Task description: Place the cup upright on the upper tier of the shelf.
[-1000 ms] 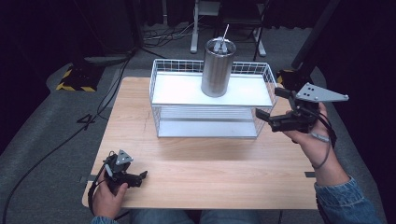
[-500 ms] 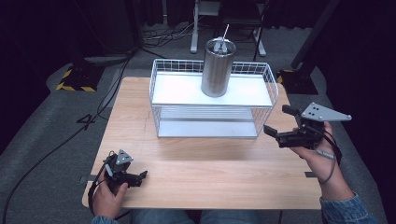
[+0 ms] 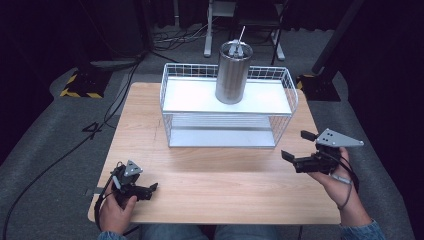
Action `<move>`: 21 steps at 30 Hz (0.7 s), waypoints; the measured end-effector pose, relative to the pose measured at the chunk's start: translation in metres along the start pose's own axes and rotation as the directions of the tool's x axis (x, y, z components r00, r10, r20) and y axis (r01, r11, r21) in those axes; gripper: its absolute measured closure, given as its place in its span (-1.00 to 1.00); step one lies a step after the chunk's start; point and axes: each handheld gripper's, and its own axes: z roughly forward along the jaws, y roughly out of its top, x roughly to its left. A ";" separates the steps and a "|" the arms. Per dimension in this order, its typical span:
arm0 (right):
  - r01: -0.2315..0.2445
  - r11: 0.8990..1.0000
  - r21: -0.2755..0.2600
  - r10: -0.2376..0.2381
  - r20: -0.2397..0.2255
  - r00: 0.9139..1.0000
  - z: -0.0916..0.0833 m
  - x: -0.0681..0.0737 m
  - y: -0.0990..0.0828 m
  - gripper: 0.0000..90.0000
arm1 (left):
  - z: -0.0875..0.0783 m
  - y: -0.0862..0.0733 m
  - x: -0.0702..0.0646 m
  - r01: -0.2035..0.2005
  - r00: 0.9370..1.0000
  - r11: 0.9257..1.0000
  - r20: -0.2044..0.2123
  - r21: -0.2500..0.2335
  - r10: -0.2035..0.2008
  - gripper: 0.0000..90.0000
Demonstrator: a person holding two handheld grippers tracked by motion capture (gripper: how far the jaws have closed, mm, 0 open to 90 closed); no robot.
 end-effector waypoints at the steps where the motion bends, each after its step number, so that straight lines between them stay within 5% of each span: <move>1: -0.014 1.000 0.015 0.014 -0.004 1.000 0.003 -0.001 -0.009 -1.00 | 0.000 0.000 0.001 -0.009 1.000 1.000 -0.001 0.002 0.009 -1.00; 21: -0.112 0.988 0.106 0.113 -0.009 0.993 0.021 -0.006 -0.083 -1.00 | 0.000 0.000 0.000 -0.006 1.000 1.000 -0.002 0.001 0.006 -1.00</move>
